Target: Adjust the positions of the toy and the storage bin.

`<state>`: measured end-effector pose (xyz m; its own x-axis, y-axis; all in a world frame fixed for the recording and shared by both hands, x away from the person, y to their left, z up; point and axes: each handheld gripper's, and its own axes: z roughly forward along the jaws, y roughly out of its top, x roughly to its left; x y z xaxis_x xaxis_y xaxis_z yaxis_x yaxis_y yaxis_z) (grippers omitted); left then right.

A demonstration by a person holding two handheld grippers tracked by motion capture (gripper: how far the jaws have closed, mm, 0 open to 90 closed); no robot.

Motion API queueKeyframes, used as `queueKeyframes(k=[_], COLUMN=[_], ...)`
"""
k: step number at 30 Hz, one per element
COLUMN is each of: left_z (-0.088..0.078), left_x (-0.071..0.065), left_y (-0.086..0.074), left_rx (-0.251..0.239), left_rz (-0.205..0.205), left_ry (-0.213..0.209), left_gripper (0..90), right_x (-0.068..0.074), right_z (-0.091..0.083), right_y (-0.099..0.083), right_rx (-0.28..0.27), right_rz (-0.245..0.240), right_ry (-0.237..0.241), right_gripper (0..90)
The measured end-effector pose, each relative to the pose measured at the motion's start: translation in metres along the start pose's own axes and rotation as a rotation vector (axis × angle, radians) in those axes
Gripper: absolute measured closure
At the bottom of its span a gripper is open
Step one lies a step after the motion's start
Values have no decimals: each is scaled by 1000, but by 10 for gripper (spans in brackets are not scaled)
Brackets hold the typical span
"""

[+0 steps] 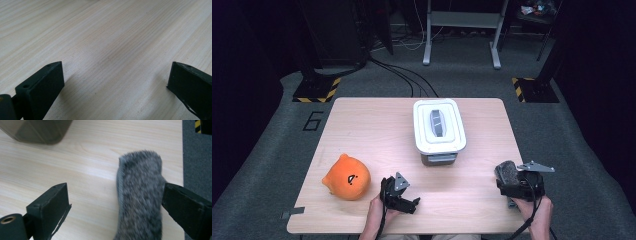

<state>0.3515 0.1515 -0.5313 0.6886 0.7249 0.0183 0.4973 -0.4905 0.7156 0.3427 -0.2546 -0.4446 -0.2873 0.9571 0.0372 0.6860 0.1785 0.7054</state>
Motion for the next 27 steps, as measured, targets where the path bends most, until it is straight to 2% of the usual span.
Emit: queueKeyframes(k=[8, 10, 11, 21, 27], left_z=[0, 0, 0, 0, 0], left_x=[0, 0, 0, 0, 0], left_y=[0, 0, 0, 0, 0], left_rx=[0, 0, 0, 0, -1], left_rz=[1, 1, 1, 0, 0], left_ry=[0, 0, 0, 1, 1], left_gripper=[2, 2, 2, 2, 2], right_x=[14, 17, 19, 36, 44], right_z=[13, 16, 18, 35, 44], right_y=[27, 32, 38, 79, 98], right_rx=[-23, -32, -32, -71, -75], right_rz=[-48, -45, -63, -85, -98], right_ry=[59, 73, 73, 129, 143], right_gripper=[62, 69, 71, 96, 99])
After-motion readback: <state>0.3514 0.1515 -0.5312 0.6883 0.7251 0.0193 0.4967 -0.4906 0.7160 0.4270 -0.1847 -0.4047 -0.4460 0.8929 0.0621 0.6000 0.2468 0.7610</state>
